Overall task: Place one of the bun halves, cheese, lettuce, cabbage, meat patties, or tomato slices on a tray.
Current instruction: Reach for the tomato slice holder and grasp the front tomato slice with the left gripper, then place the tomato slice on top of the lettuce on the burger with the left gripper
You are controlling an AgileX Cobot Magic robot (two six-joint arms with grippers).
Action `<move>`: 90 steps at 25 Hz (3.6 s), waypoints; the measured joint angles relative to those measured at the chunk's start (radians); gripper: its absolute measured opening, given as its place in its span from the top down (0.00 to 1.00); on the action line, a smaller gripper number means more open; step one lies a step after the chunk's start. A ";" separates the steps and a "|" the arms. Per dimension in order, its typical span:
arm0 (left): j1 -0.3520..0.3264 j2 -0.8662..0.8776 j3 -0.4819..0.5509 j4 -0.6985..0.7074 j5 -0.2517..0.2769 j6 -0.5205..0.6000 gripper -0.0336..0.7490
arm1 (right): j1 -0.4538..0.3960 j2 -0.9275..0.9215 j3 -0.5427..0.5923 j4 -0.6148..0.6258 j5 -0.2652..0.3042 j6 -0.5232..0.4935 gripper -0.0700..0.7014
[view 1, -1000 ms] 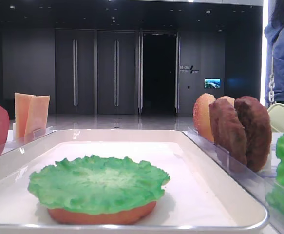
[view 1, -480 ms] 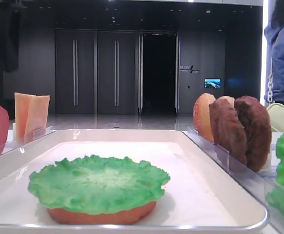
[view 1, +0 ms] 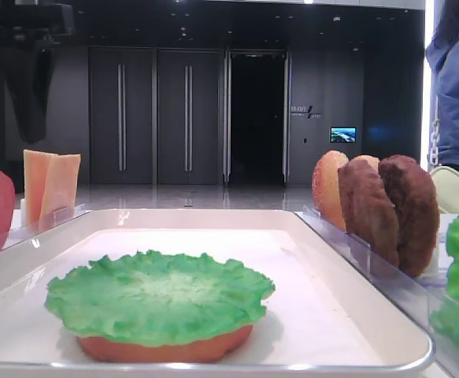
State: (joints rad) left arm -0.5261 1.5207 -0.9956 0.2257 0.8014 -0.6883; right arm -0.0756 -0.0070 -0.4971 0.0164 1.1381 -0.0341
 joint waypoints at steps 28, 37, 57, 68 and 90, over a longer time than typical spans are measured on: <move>0.000 0.146 -0.035 0.004 -0.045 -0.001 0.20 | 0.000 0.000 0.000 0.000 0.000 0.000 0.21; 0.000 0.167 -0.035 0.033 -0.048 -0.001 0.35 | 0.000 0.000 0.000 0.000 0.000 0.000 0.21; 0.000 0.167 -0.037 0.061 0.007 -0.001 0.88 | 0.000 0.000 0.000 0.000 0.000 0.000 0.21; 0.000 0.138 -0.040 0.034 0.049 -0.001 0.88 | 0.000 0.000 0.000 0.000 0.000 0.000 0.21; 0.000 -0.098 0.082 -0.339 -0.027 0.206 0.88 | 0.000 0.000 0.000 0.000 0.000 0.000 0.21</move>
State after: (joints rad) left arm -0.5261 1.4222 -0.9136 -0.1128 0.7744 -0.4821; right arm -0.0756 -0.0070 -0.4971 0.0164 1.1381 -0.0341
